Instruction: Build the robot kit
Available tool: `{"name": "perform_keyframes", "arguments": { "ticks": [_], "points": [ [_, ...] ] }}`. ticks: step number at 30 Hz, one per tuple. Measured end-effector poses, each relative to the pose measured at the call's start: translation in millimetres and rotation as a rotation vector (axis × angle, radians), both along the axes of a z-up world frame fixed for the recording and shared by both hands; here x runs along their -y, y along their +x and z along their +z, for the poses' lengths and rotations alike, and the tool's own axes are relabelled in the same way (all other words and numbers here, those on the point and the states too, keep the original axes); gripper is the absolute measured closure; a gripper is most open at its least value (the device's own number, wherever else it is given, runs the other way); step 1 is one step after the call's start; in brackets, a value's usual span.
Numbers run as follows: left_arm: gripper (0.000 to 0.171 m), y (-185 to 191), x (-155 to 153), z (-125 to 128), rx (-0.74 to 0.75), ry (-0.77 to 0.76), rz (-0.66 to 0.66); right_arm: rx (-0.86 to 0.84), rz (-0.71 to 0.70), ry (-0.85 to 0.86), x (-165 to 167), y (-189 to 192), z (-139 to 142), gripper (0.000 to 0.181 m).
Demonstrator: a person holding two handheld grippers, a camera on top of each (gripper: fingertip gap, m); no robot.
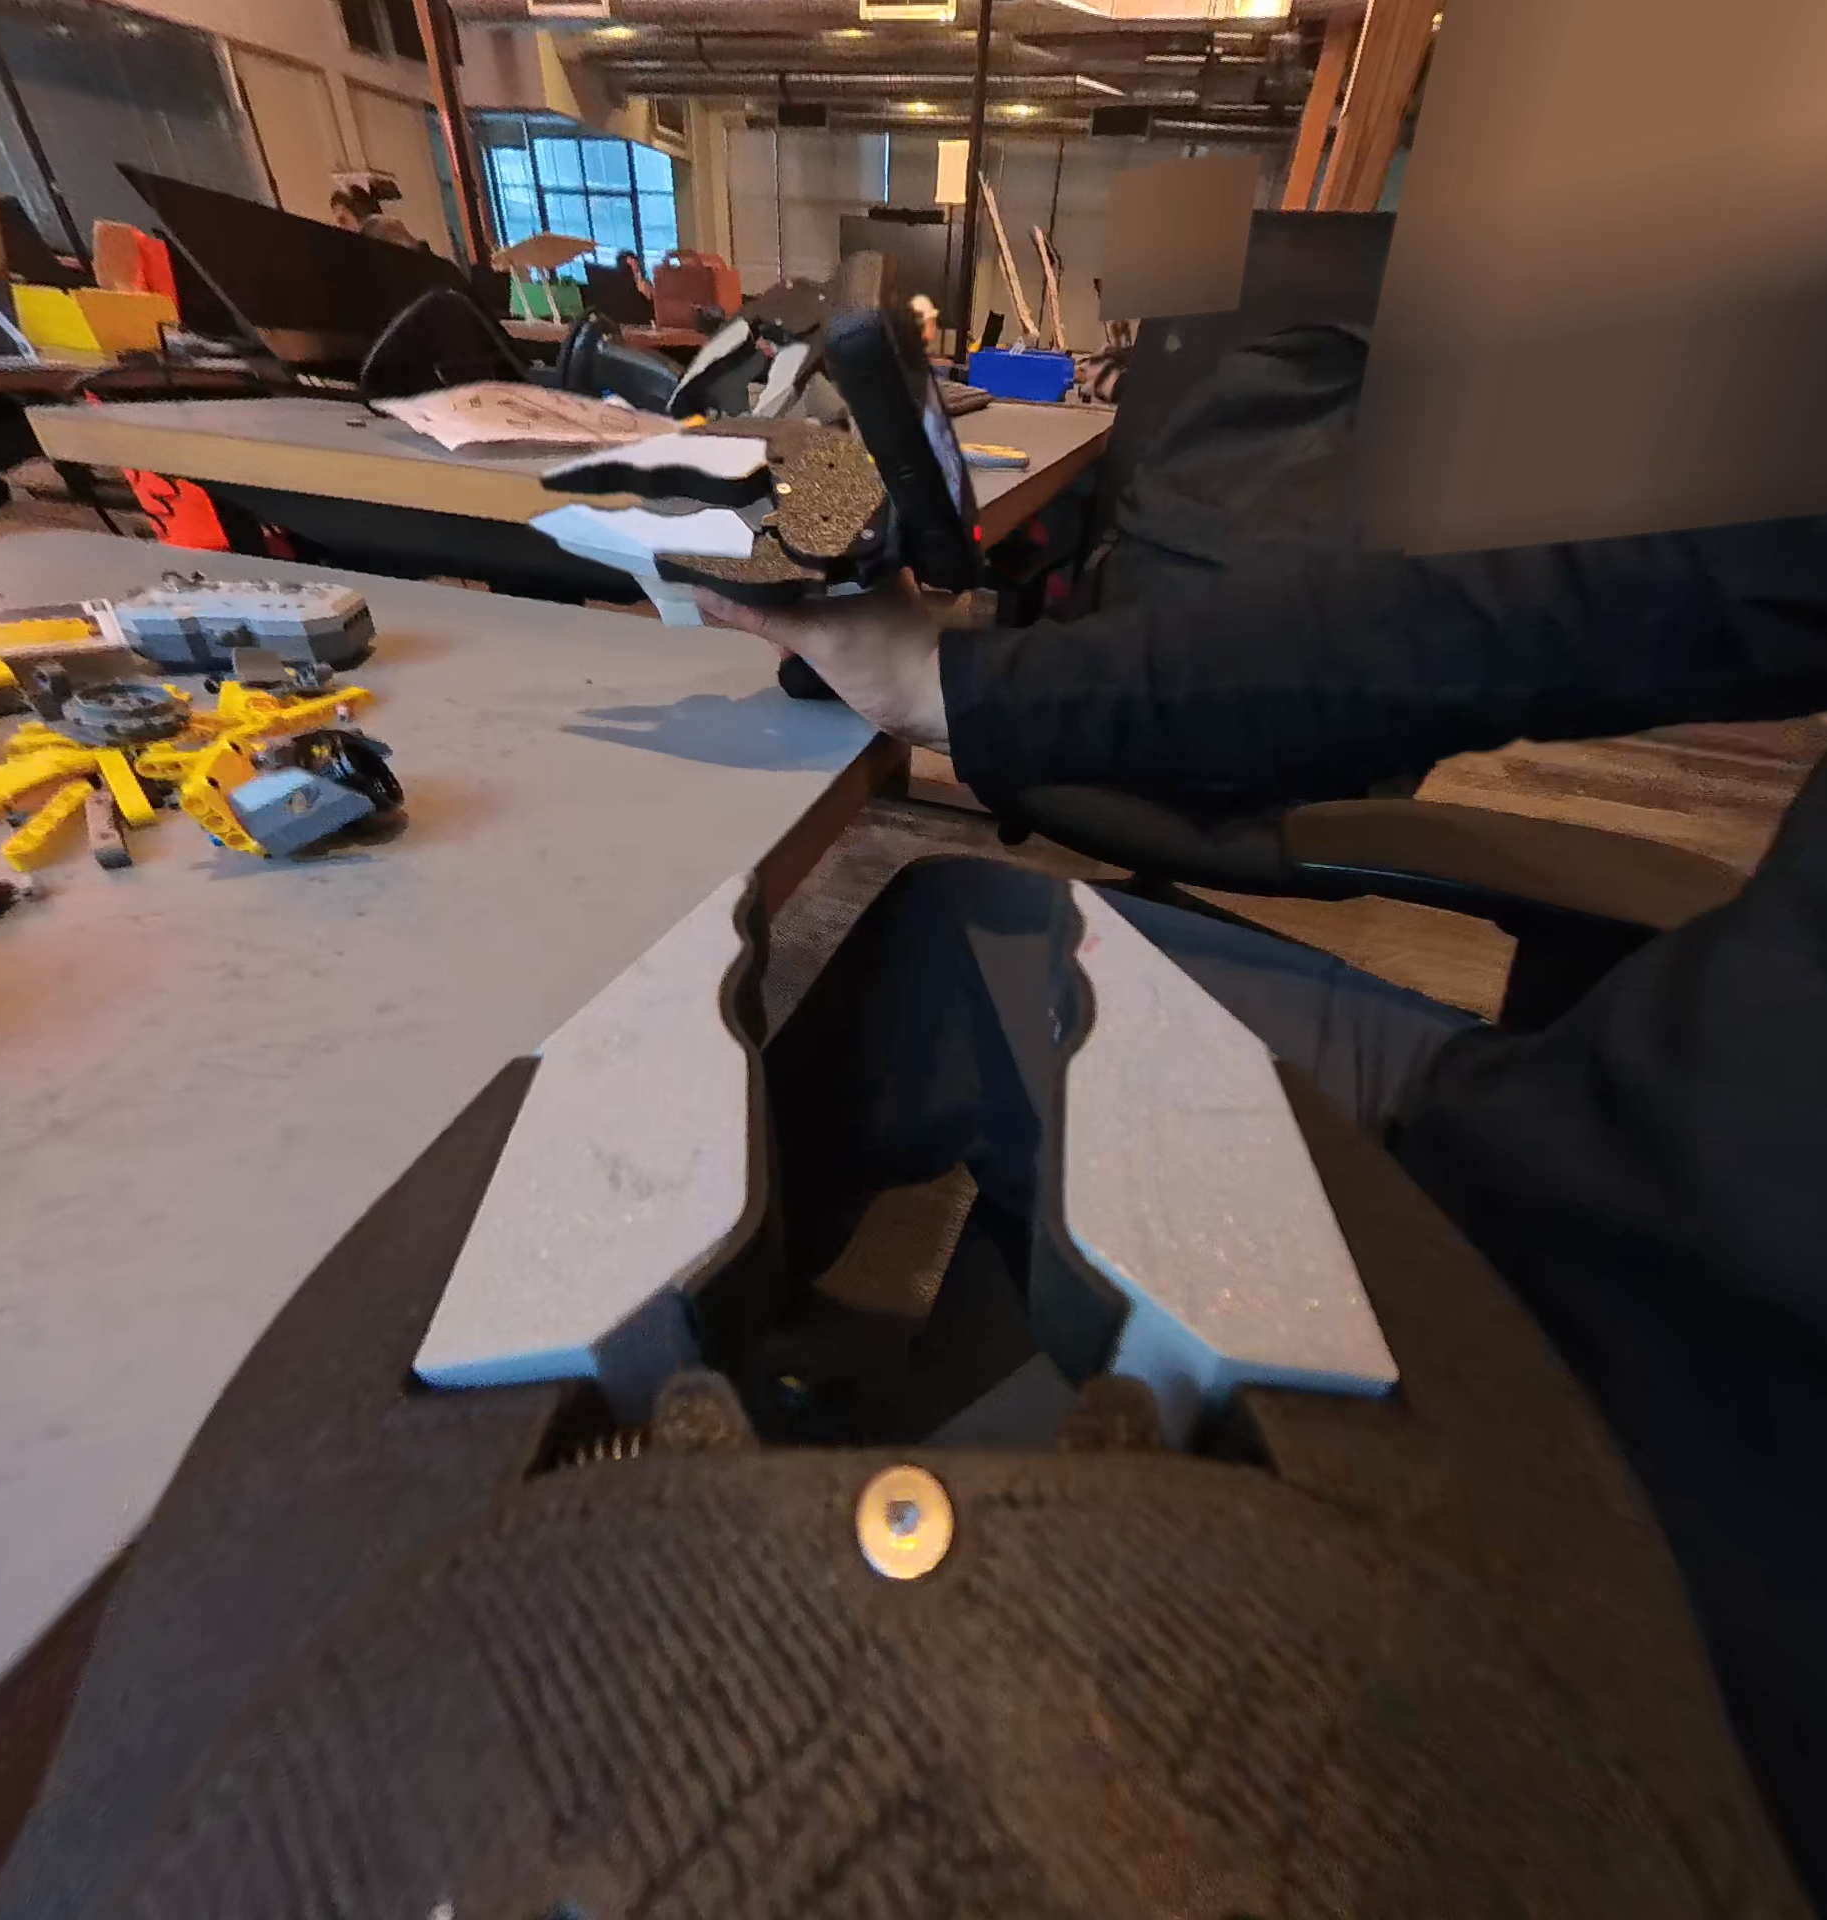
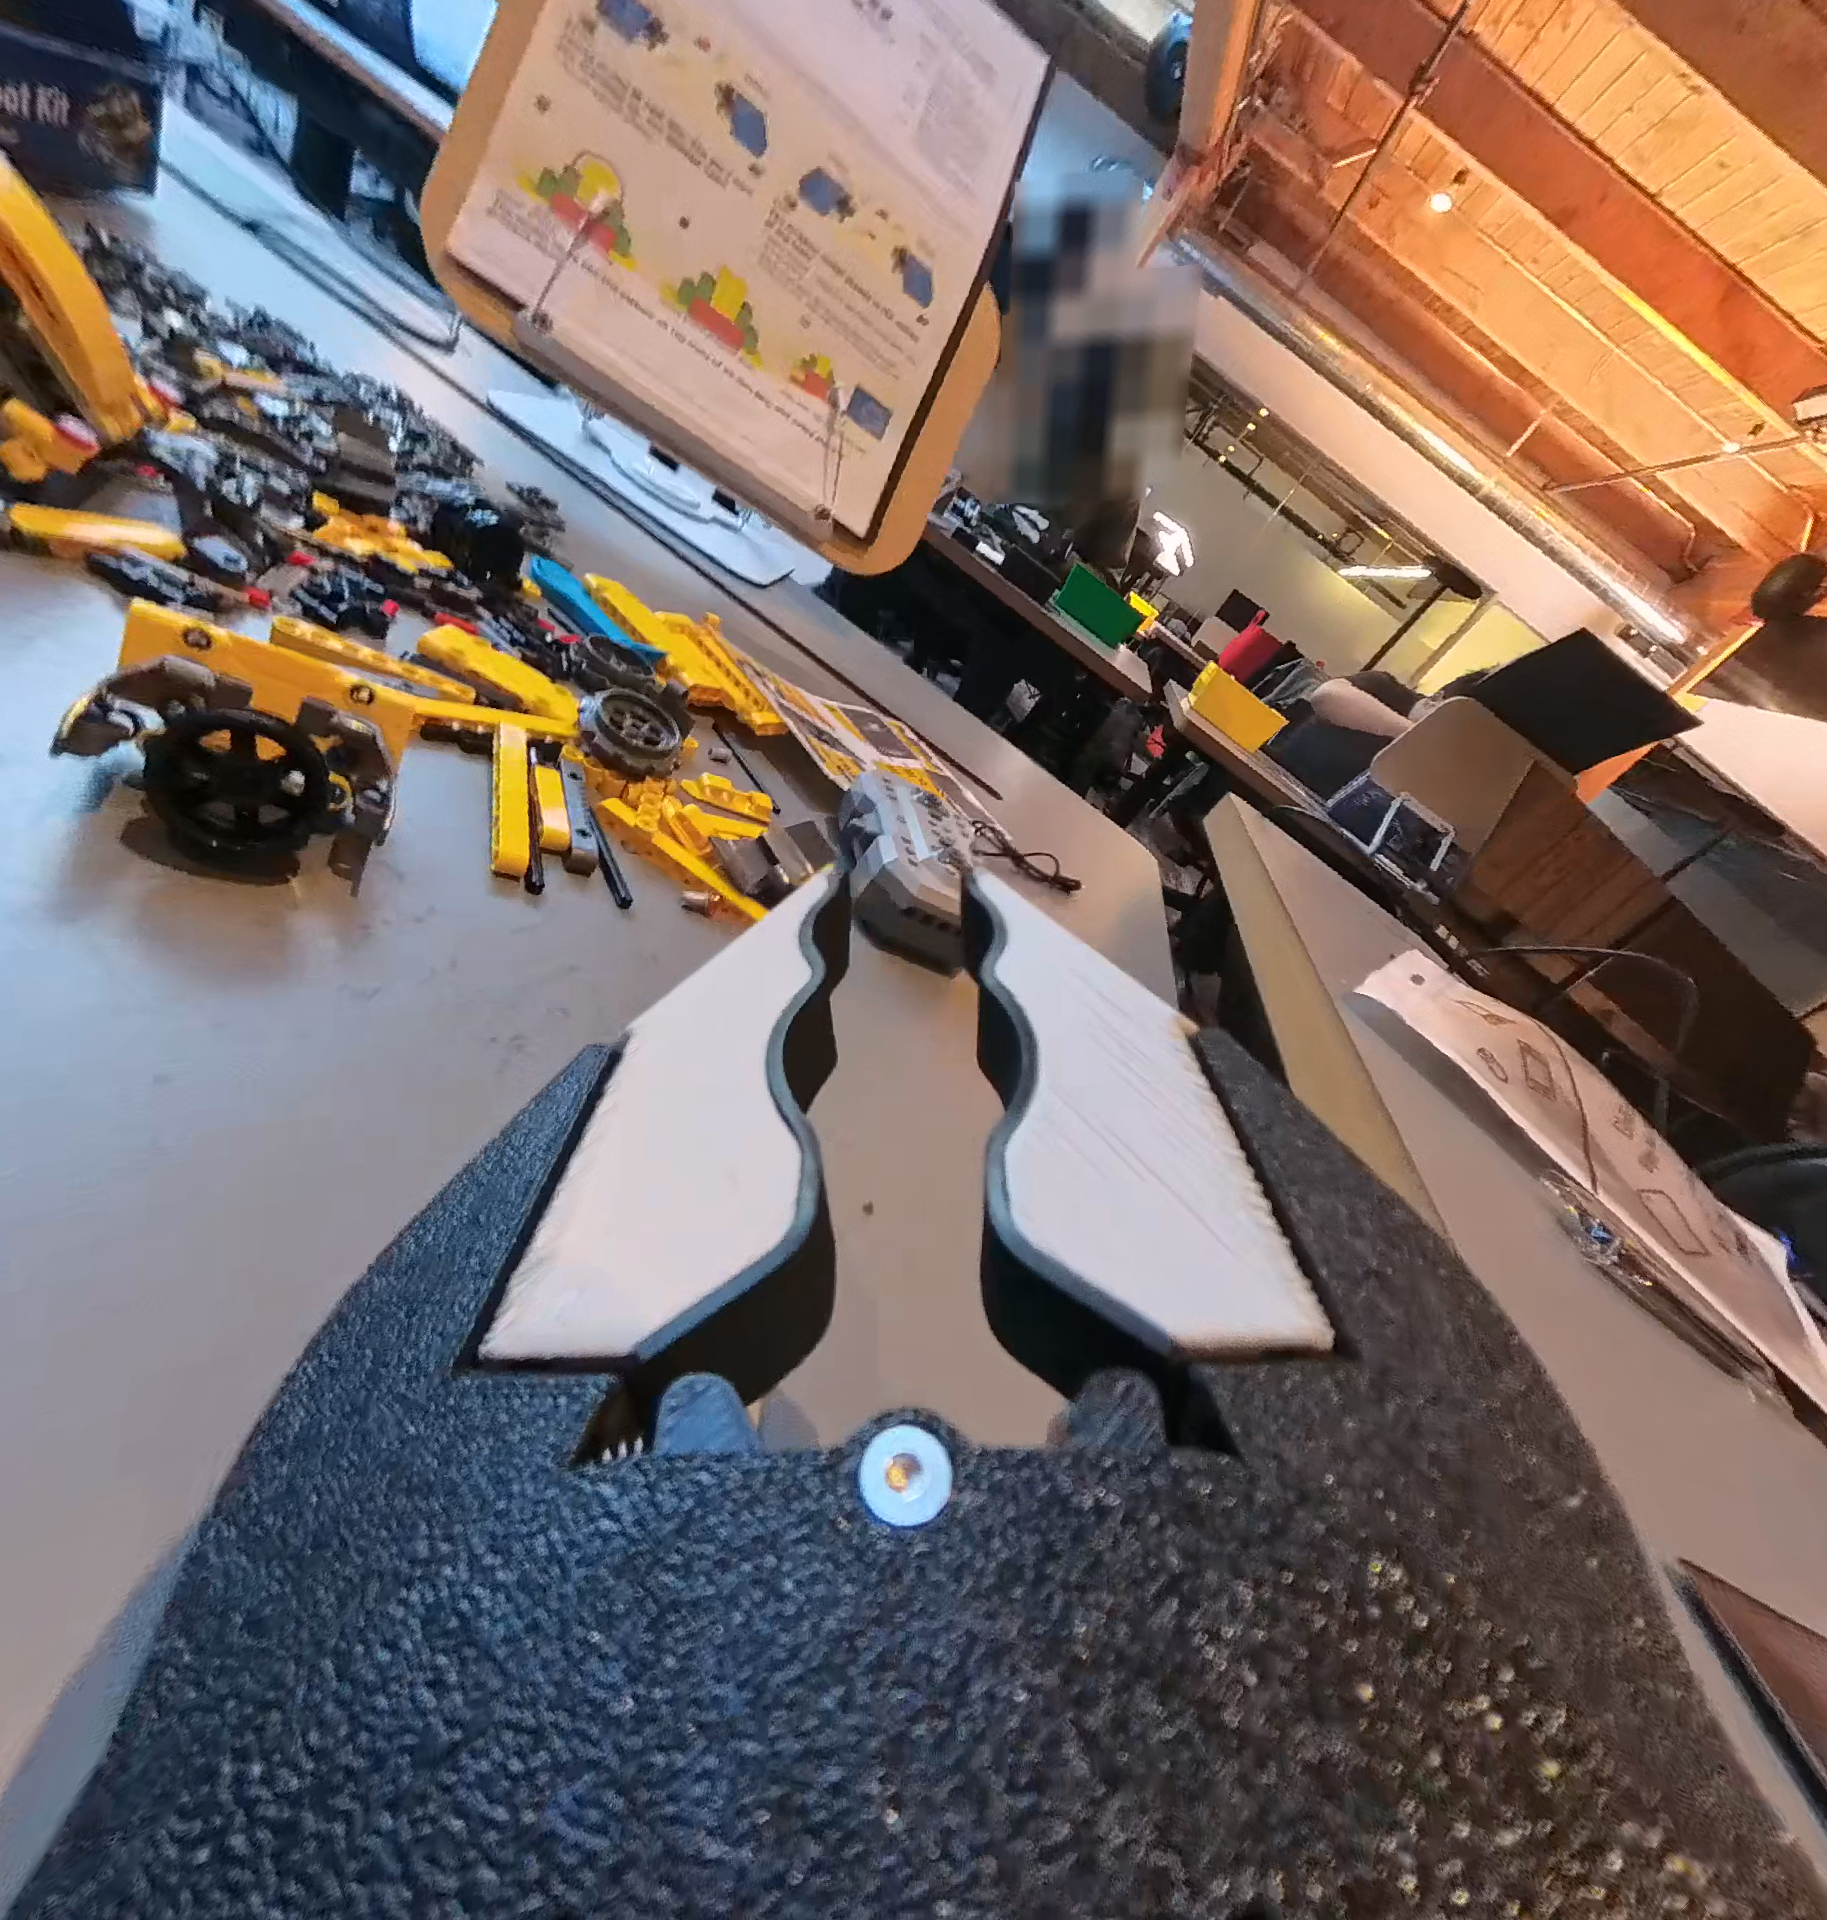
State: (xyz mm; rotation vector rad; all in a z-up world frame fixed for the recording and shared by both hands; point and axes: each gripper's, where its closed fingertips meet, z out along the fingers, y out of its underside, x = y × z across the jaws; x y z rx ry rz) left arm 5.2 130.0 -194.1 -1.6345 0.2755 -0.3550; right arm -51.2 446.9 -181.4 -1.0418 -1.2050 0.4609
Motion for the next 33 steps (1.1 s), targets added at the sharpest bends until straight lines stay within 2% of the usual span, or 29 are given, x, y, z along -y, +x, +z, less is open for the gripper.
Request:
{"name": "perform_keyframes", "arguments": {
  "ticks": [4, 8, 14, 20, 23, 25, 27, 28, 29, 30, 31, 33],
  "points": [
    [0.118, -3.1, 13.3, -7.0, 0.100, -0.043, 0.030, 0.105, -0.007, 0.078, 5.4, -9.2, -14.7, 0.163],
    [0.118, -10.2, 20.2, -2.0, 0.206, -0.028, 0.070, 0.095, -0.015, 0.070, 2.8, -8.5, -13.6, 0.164],
    [0.116, 29.2, 18.1, -10.0, 0.277, -0.098, -0.037, 0.094, -0.021, 0.071, 1.7, -8.2, -13.3, 0.161],
    [0.113, 74.8, 31.0, -52.6, 0.214, -0.265, -0.019, 0.079, -0.031, 0.091, 1.8, -5.7, -10.5, 0.162],
    [0.114, 90.4, 45.0, -73.9, 0.126, -0.335, 0.025, 0.078, -0.024, 0.137, 11.5, -3.0, -9.0, 0.164],
    [0.118, 101.3, 58.8, -89.8, 0.084, -0.396, 0.042, 0.012, 0.020, 0.104, 41.9, 10.1, -0.7, 0.147],
    [0.119, 112.0, 72.3, -99.2, 0.079, -0.441, 0.058, -0.104, 0.175, 0.098, 109.2, 40.8, 9.3, 0.149],
    [0.121, 117.3, 77.3, -102.2, 0.091, -0.452, 0.063, -0.141, 0.263, 0.093, 144.6, 60.9, 3.7, 0.156],
    [0.121, 122.8, 81.0, -106.2, 0.107, -0.469, 0.058, -0.141, 0.344, 0.077, 175.1, 79.7, -13.7, 0.167],
    [0.121, 128.9, 83.7, -111.6, 0.126, -0.495, 0.041, -0.099, 0.412, 0.046, 198.9, 94.6, -43.3, 0.174],
    [0.119, 135.5, 85.8, -116.8, 0.151, -0.528, 0.013, -0.010, 0.470, -0.002, 216.4, 104.6, -85.8, 0.172],
    [0.116, 145.6, 90.3, -125.0, 0.208, -0.583, -0.033, 0.309, 0.579, -0.150, 237.0, 120.3, -203.7, 0.162]
  ]
}}
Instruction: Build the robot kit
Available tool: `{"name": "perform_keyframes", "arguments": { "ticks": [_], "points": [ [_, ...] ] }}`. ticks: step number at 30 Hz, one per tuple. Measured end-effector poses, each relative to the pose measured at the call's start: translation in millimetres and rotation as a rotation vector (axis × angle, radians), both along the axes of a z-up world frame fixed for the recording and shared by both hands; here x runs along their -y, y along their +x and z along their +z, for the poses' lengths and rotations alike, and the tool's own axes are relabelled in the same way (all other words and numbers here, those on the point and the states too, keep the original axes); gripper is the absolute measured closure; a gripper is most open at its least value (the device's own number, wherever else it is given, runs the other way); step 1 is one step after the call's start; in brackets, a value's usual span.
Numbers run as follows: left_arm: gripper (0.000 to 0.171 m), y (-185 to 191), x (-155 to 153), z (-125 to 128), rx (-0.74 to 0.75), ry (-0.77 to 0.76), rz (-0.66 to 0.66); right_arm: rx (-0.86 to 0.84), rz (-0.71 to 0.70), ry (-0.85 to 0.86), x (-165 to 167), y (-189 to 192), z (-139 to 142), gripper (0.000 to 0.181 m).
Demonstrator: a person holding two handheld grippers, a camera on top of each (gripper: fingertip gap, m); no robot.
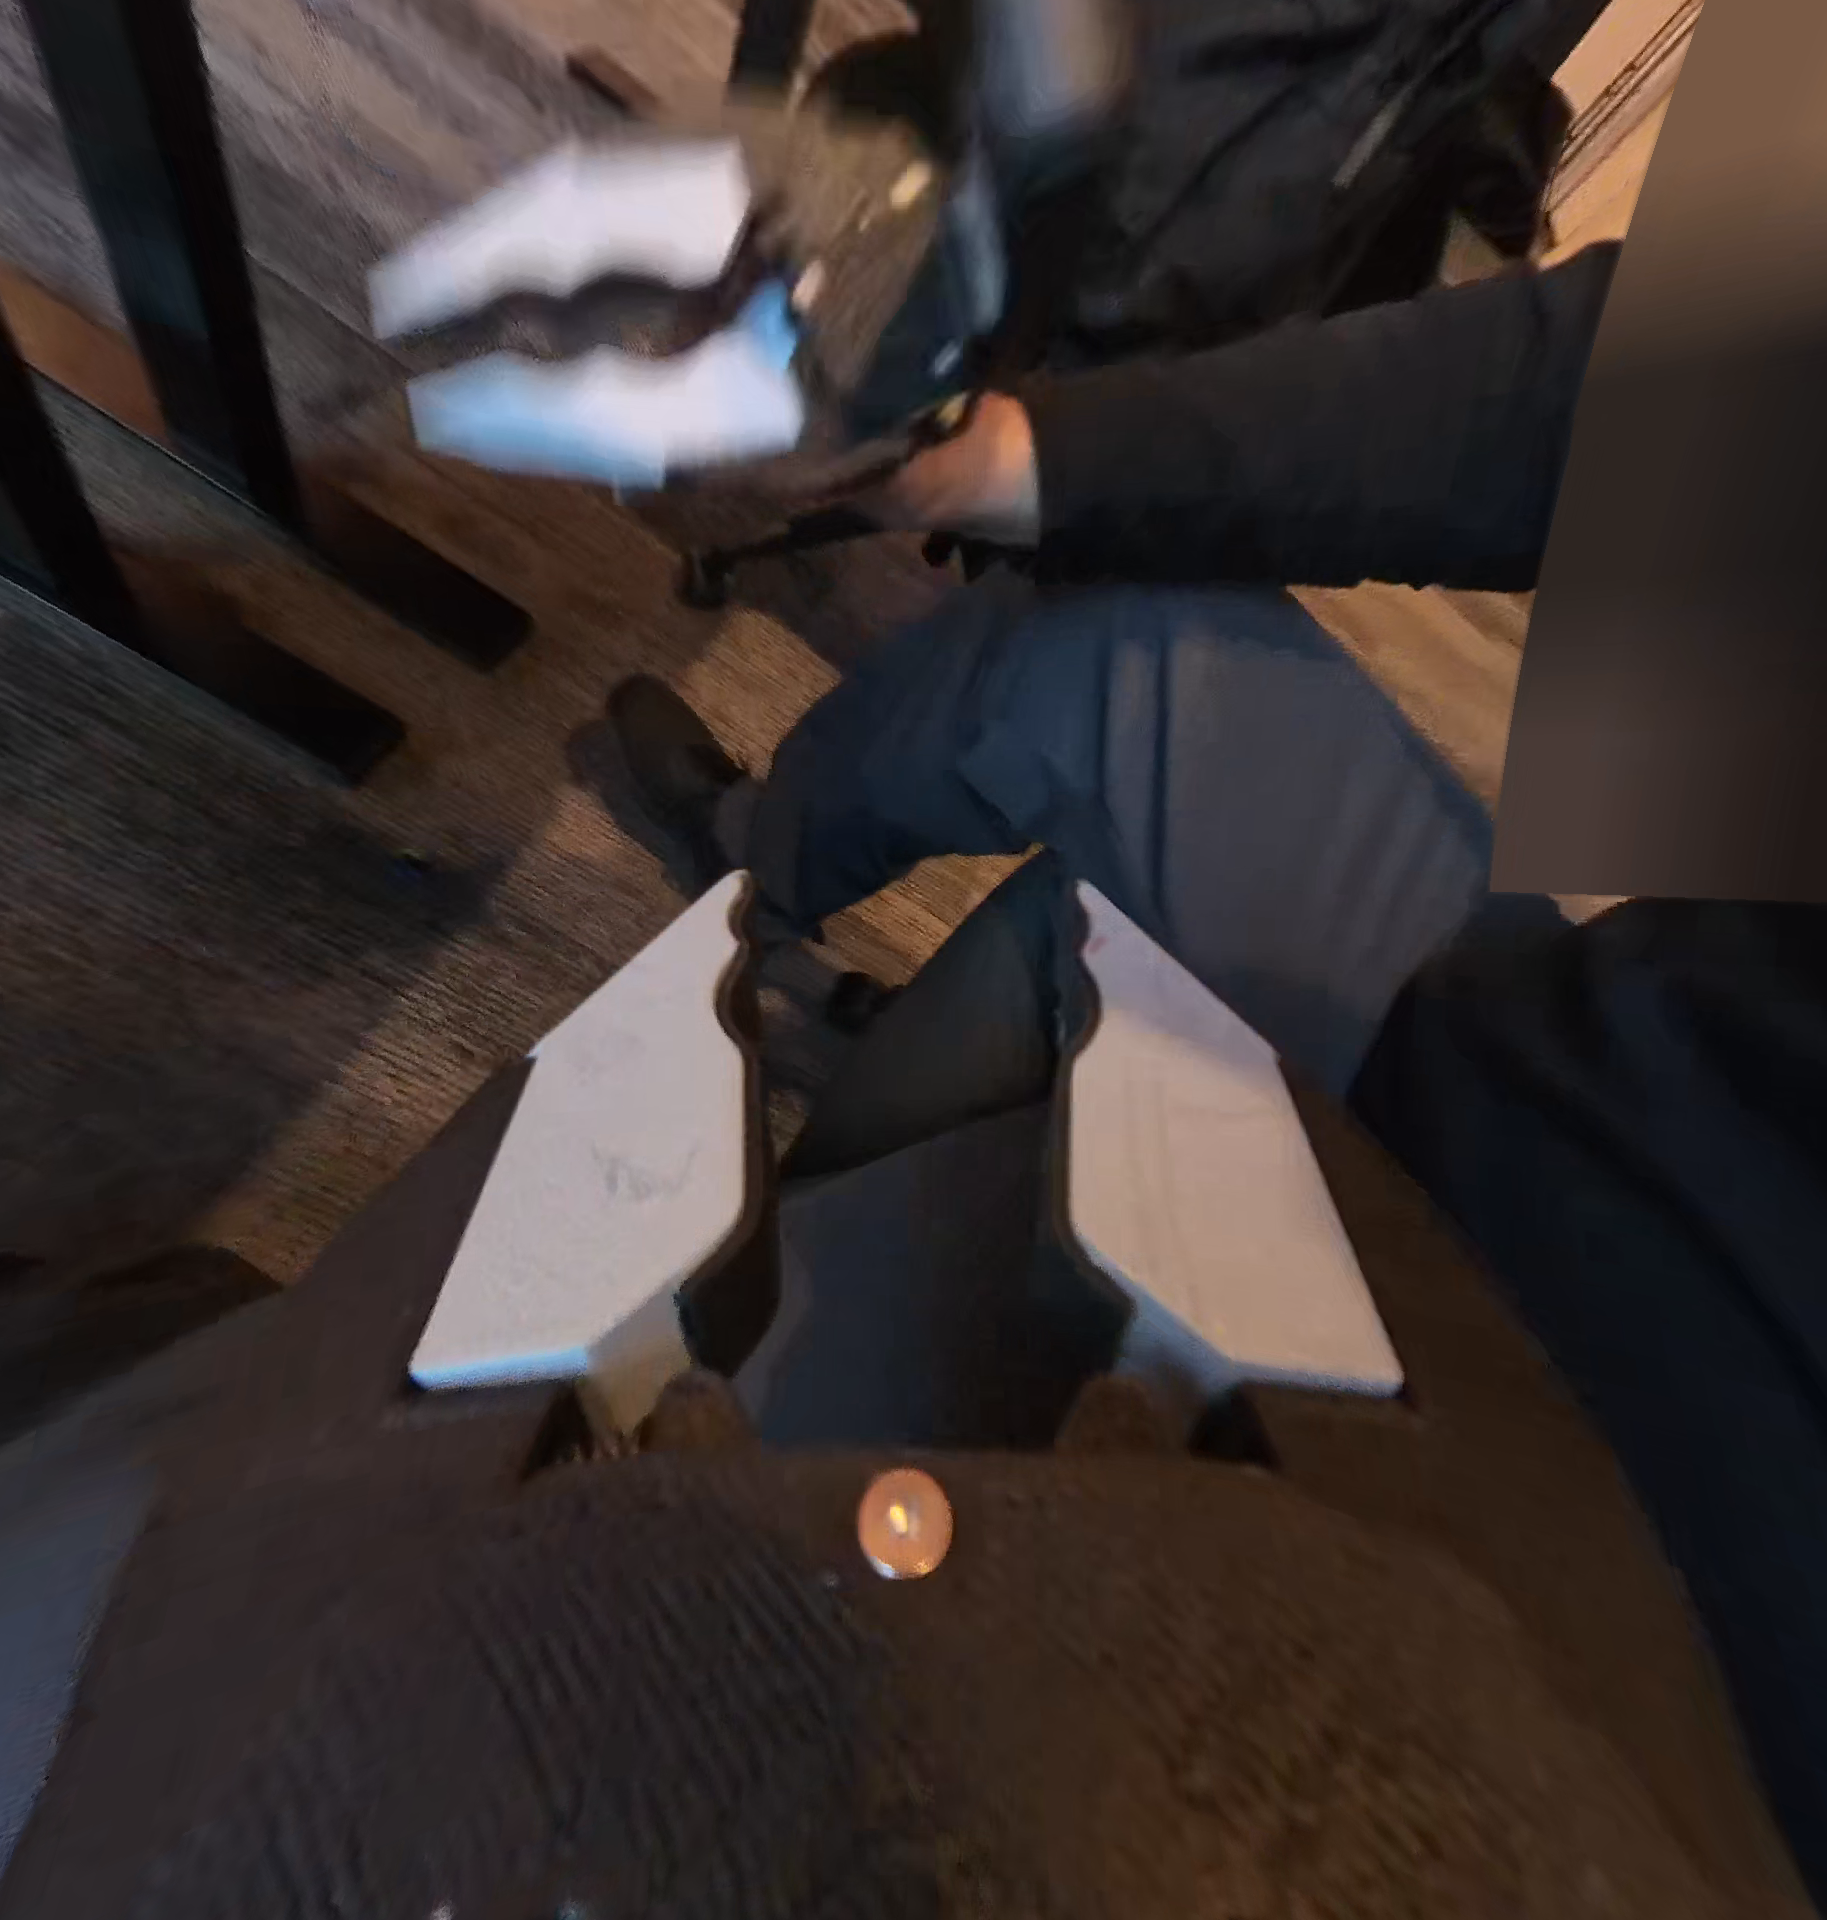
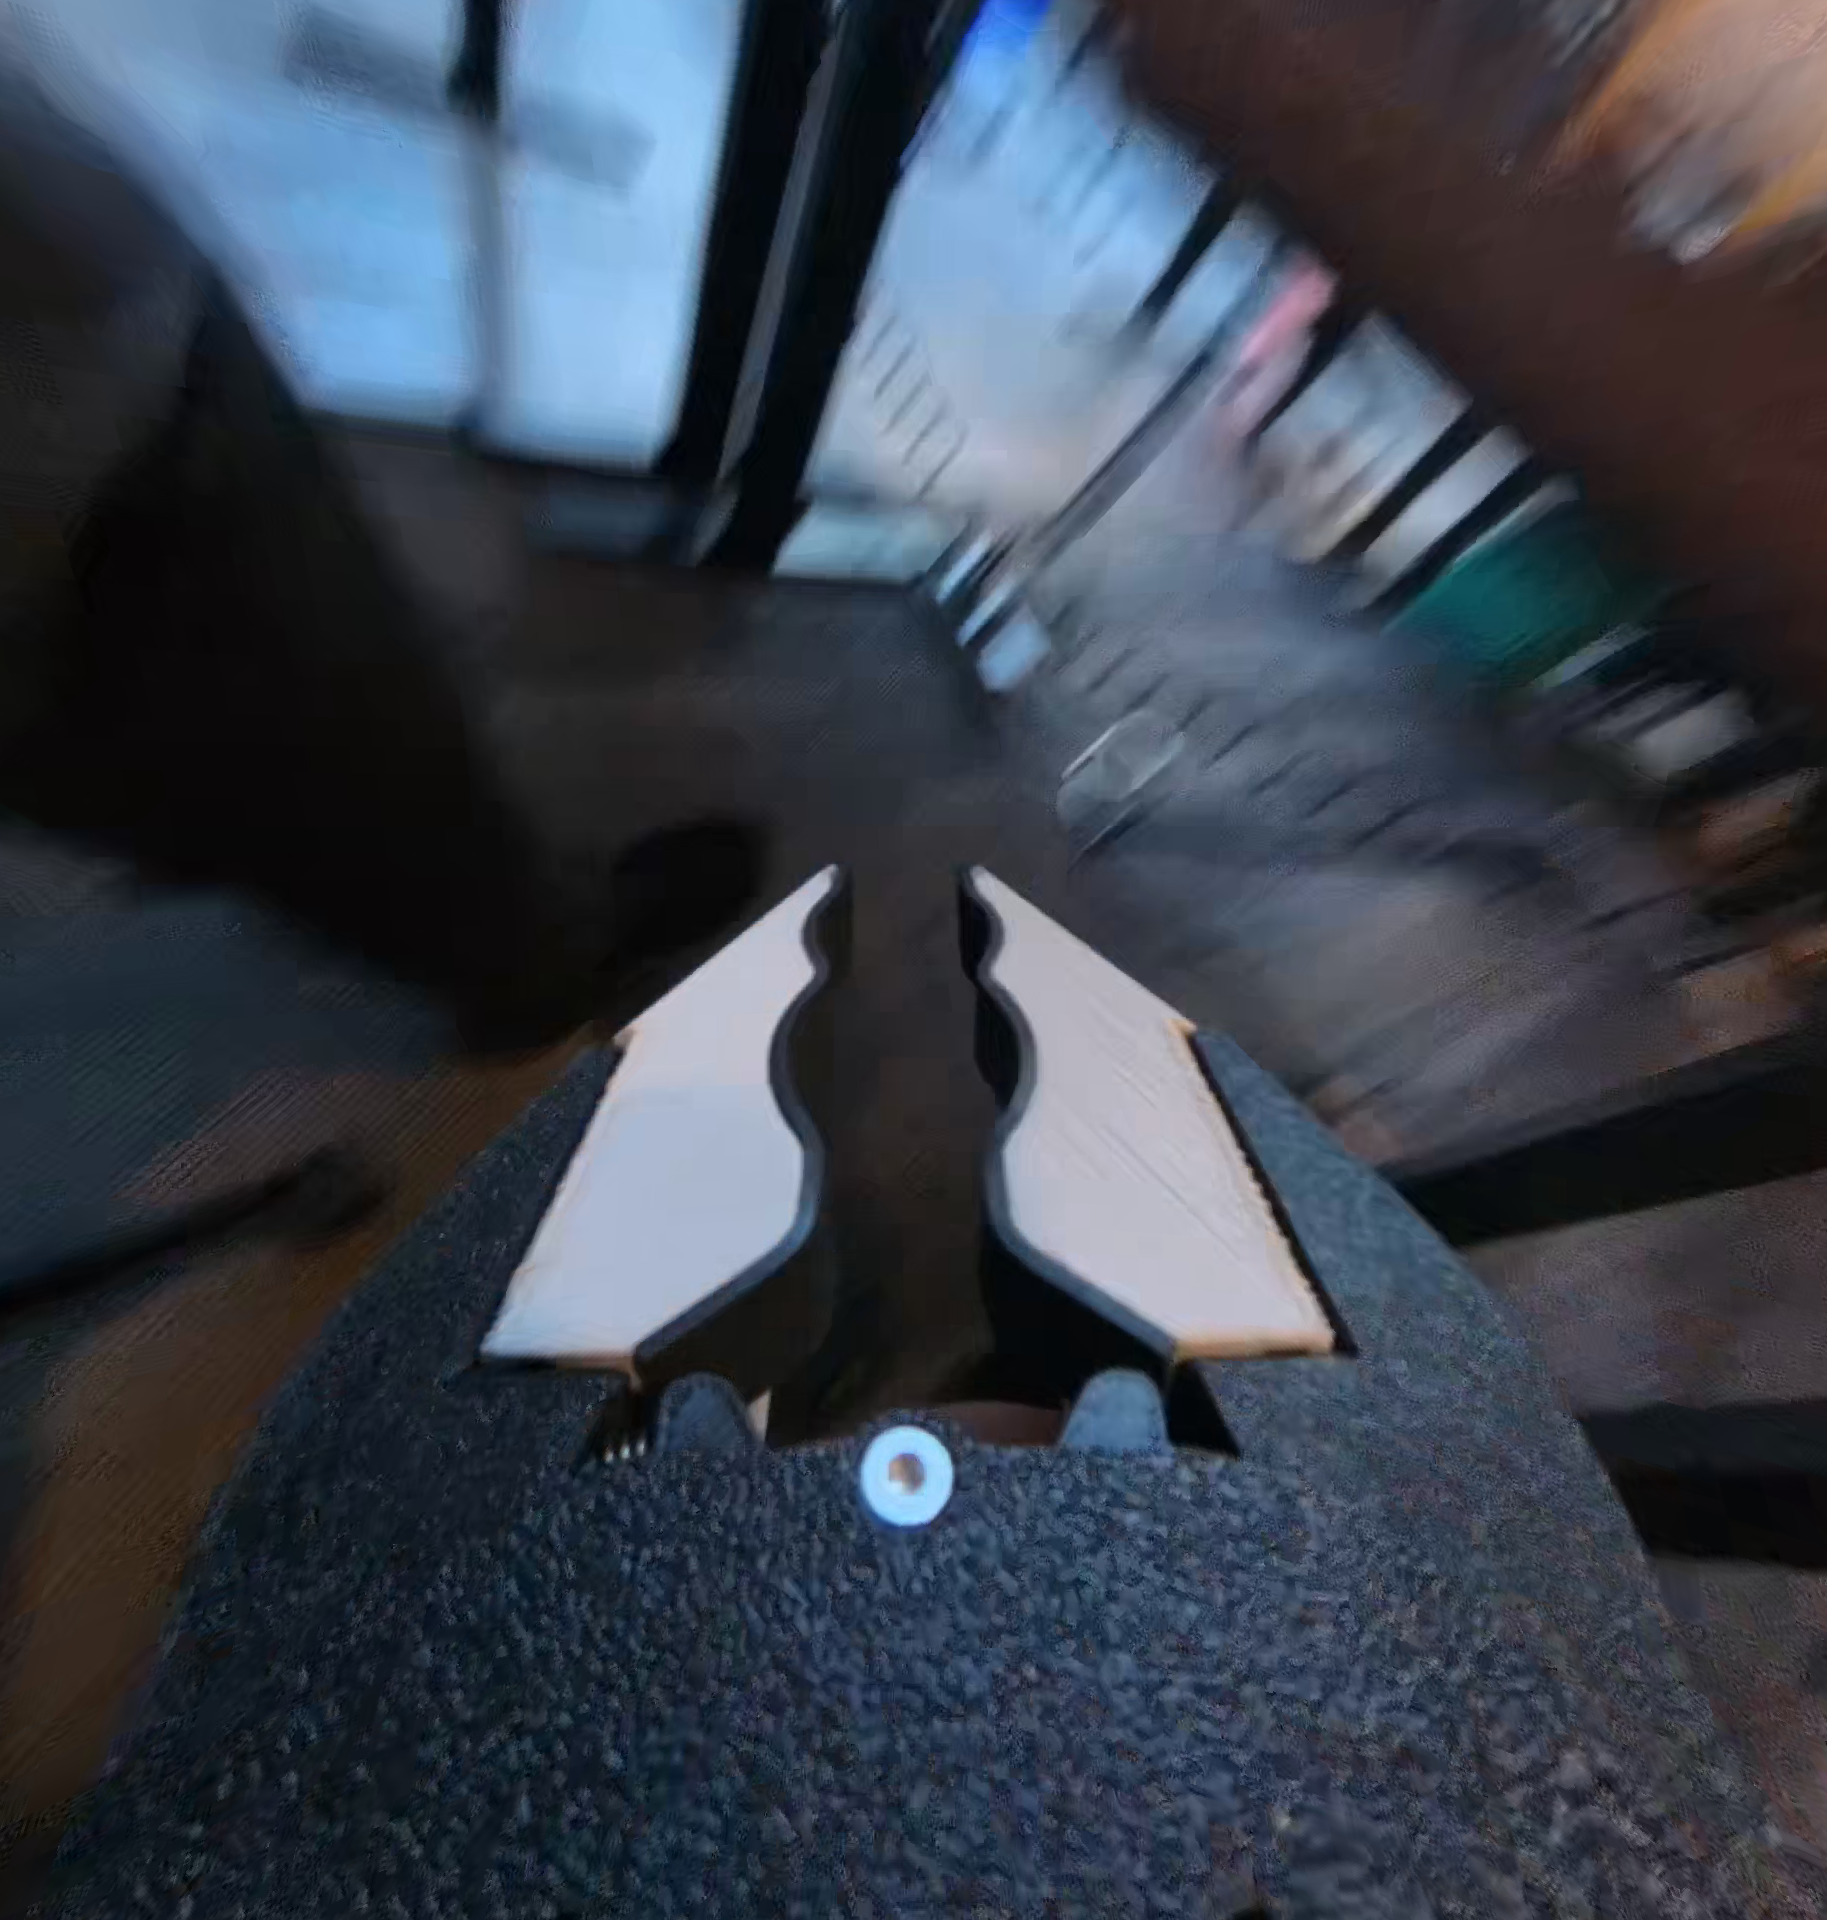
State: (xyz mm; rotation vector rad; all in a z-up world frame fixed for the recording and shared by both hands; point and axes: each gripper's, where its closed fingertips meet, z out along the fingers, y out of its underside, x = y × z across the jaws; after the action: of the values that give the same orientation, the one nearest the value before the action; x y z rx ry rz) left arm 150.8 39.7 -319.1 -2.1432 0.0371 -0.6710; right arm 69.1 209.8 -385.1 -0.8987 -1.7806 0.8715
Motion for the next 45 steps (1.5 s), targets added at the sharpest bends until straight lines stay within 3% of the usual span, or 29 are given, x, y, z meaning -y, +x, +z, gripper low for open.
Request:
{"name": "perform_keyframes", "arguments": {
  "ticks": [2, 4, 7, 10, 15, 21, 25, 26, 27, 30, 33, 35, 38, 42, 45],
  "points": [
    [0.116, -0.1, 5.3, -7.0, 0.022, -0.023, 0.008, 0.403, -0.004, -0.081, -9.4, 23.4, -127.6, 0.151],
    [0.117, -11.3, 7.7, -13.2, 0.011, -0.031, 0.052, 0.695, -0.082, -0.158, -33.2, 40.8, -222.0, 0.149],
    [0.118, -39.6, 6.2, -20.4, 0.021, -0.037, 0.150, 0.873, -0.262, -0.075, -92.1, 40.9, -332.0, 0.132],
    [0.119, -74.2, 8.1, -32.1, 0.000, -0.052, 0.240, 0.933, -0.437, -0.153, -123.3, 25.2, -412.2, 0.132],
    [0.124, -111.0, 17.0, -57.1, 0.009, -0.108, 0.313, 0.971, -0.630, -0.301, -136.3, -6.0, -490.1, 0.128],
    [0.133, -147.2, -1.2, -62.0, -0.050, -0.109, 0.315, 1.088, -0.851, -0.367, -166.6, -12.5, -544.6, 0.132],
    [0.139, -155.1, -16.5, -68.9, -0.021, -0.130, 0.241, 1.214, -0.827, -0.414, -157.7, -6.0, -570.8, 0.130],
    [0.142, -155.2, -20.4, -67.9, 0.004, -0.121, 0.224, 1.225, -0.820, -0.417, -155.9, -4.4, -574.1, 0.131],
    [0.148, -153.0, -23.0, -66.5, 0.036, -0.115, 0.201, 1.218, -0.814, -0.425, -155.5, -4.8, -575.5, 0.143],
    [0.158, -146.6, -24.6, -63.6, 0.080, -0.101, 0.169, 1.171, -0.791, -0.451, -156.6, -11.4, -573.3, 0.143],
    [0.156, -138.6, -24.2, -64.0, 0.065, -0.109, 0.140, 1.089, -0.689, -0.494, -150.4, -25.3, -541.8, 0.144],
    [0.147, -130.5, -26.8, -61.4, 0.050, -0.106, 0.102, 1.027, -0.576, -0.562, -139.5, -35.5, -497.9, 0.144],
    [0.147, -122.8, -39.7, -52.6, 0.005, -0.093, 0.072, 1.028, -0.336, -0.544, -114.3, -31.8, -414.2, 0.144],
    [0.141, -93.7, -73.4, -16.3, 0.098, -0.048, -0.022, 1.089, -0.014, -0.477, -61.3, 7.0, -289.0, 0.144],
    [0.137, -69.5, -93.9, 17.2, 0.016, 0.058, -0.096, 1.067, 0.176, -0.451, -14.9, 48.0, -196.5, 0.144]
  ]
}}
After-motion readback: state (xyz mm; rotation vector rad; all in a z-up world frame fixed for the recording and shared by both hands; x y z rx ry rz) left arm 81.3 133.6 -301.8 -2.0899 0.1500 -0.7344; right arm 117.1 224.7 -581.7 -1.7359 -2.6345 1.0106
